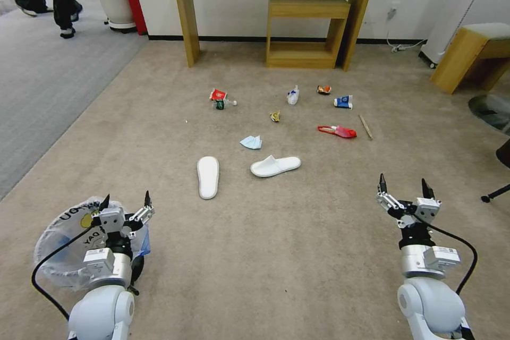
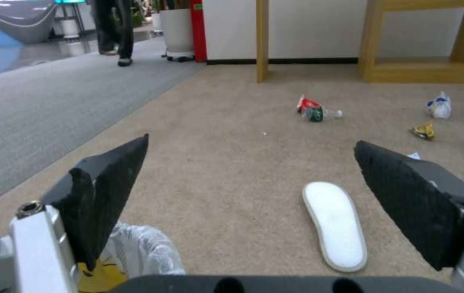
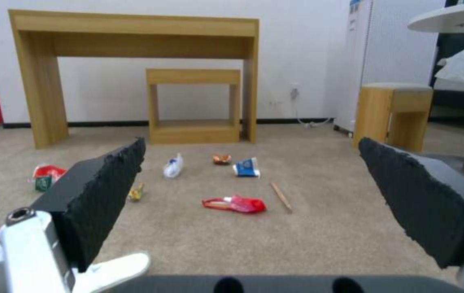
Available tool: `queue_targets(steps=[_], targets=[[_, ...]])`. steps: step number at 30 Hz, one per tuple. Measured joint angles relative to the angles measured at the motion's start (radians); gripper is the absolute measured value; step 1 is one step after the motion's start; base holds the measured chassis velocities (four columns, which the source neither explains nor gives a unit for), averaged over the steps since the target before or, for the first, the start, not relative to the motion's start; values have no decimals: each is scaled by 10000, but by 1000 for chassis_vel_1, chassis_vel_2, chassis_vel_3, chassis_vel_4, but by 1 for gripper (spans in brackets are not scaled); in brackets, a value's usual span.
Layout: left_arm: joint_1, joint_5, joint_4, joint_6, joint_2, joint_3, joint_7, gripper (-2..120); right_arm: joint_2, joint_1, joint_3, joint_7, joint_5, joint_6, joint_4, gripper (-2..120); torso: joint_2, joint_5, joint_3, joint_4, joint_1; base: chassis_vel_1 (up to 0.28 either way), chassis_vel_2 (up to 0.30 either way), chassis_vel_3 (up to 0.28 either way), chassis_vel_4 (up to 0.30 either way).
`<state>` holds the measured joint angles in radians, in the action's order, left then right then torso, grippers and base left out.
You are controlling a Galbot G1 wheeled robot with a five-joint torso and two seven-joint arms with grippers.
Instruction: Pick up the trash bin and place the garbage on the floor into it.
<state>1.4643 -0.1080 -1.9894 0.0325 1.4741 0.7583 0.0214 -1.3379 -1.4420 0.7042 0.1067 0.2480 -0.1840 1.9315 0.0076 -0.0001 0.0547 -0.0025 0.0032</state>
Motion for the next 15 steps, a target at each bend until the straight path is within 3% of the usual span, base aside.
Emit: queue_targets(steps=[15], targets=[[-57,21,83,-75,36,-8,-2,100,-24,25,19,81,-197,-81,-154,97,0,1,0,-1,0,17,14,-16,-16]])
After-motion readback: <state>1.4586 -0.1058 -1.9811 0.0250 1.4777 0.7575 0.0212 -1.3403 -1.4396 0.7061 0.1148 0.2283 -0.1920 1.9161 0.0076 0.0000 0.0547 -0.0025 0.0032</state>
